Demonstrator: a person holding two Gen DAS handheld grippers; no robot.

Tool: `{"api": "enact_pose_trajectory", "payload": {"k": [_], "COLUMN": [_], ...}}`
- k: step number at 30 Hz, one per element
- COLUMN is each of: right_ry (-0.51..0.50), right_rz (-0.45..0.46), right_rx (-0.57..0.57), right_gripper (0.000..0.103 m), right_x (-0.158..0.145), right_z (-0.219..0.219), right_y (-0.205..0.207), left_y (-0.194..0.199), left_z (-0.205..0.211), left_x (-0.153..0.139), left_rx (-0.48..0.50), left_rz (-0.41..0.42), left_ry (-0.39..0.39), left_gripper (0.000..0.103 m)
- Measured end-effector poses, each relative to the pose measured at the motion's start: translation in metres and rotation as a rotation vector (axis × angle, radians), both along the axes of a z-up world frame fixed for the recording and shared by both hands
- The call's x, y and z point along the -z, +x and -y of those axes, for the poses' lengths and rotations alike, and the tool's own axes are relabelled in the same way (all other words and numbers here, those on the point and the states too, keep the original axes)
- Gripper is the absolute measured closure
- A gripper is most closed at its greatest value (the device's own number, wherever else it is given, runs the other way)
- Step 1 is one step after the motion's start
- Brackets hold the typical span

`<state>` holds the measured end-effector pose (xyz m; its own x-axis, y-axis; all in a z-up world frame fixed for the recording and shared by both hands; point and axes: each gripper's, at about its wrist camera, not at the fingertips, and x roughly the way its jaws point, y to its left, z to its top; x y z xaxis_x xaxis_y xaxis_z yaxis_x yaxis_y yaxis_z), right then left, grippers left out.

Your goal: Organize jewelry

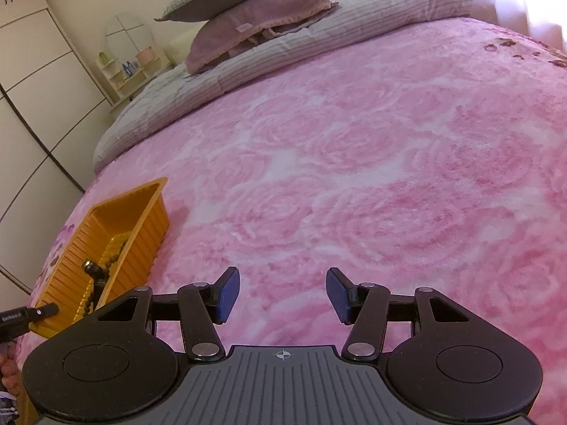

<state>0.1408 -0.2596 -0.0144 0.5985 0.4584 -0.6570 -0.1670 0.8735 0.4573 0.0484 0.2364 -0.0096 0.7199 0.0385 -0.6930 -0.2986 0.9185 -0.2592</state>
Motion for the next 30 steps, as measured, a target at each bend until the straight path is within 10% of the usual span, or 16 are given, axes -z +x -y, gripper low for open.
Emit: {"api": "enact_pose_trajectory", "payload": {"k": [8, 15, 30], "right_ry": [-0.017, -0.027, -0.189], "right_rz": [-0.006, 0.017, 0.07], "right_rx": [0.002, -0.022, -0.071], "right_gripper": [0.047, 0.021, 0.021], "right_x": [-0.006, -0.02, -0.036], "right_z": [-0.003, -0.009, -0.028], "right_y": [-0.013, -0.031, -0.069], "left_y": [-0.03, -0.041, -0.042], "left_z": [0.03, 0.084, 0.168], "left_x": [-0.049, -0.063, -0.025], "left_rx": [-0.026, 0.085, 0.168], "left_rz": [0.139, 0.126, -0.04], "left_ry": [0.122, 0.203, 0.173], "left_gripper": [0.053, 0.003, 0.0]}}
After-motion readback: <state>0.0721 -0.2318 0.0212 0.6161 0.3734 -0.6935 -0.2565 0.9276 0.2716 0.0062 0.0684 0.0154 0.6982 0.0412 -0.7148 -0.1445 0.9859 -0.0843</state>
